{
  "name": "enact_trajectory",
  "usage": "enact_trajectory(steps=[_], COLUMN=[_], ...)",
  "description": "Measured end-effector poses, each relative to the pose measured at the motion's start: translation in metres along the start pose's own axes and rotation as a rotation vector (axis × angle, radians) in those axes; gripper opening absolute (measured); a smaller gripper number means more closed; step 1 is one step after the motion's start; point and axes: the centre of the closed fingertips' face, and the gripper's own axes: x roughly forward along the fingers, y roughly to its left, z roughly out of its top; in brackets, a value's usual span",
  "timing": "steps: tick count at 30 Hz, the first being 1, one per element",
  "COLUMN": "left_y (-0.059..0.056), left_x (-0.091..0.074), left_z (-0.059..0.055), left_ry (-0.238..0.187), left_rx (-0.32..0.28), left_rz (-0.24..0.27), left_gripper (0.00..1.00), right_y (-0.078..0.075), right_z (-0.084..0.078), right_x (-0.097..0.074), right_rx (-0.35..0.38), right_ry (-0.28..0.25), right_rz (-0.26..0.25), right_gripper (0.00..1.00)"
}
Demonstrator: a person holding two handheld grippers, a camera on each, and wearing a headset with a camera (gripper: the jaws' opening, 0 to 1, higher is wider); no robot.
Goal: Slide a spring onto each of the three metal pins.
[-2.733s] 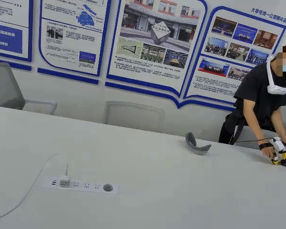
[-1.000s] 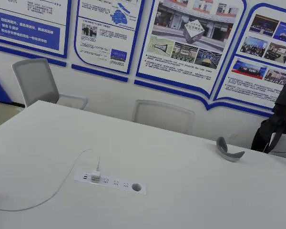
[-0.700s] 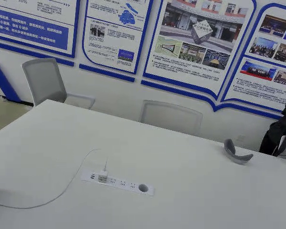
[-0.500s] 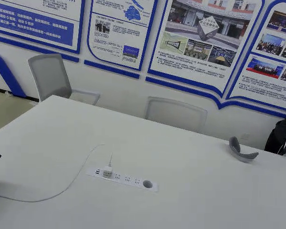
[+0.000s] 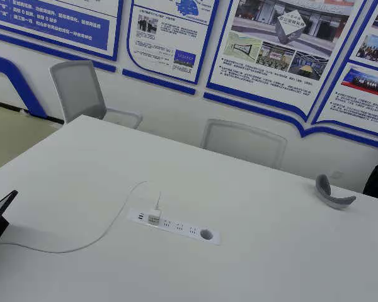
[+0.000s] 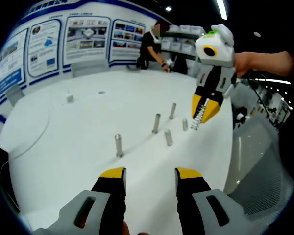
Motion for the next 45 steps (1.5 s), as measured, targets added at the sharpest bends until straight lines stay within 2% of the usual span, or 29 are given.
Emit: enact_trajectory(steps=[15,21,29,39,45], left_y=[0.028,0.034,0.037,0.039,0.039], left_x=[-0.011,-0.017,-0.021,-0.027,-0.033], left_z=[-0.006,-0.01,-0.016,-0.014,-0.017], left_ry=[-0.006,-0.005,0.0,-0.016,-0.017], left_rx=[-0.065,-0.081,-0.093,-0.113,-0.118], left_rz=[0.064,0.079,0.085,0.1,0.106], left_gripper=[0.52,0.55,0.6,0.61,0.61], right_y=[-0.021,-0.028,-0.04,-0.048,-0.053], right_z=[0.028,0.035,0.054,0.074,0.083], right_x=[0.021,0.029,0.036,0.047,0.052], right_rx=[-0.049,-0.069,-0.1,-0.138,-0.171], right_ry=[0.011,0.026,0.031,0.035,0.042], right_rz=[0.014,0.019,0.019,0.022,0.03], right_gripper=[0.12,0.12,0.12,0.12,0.12])
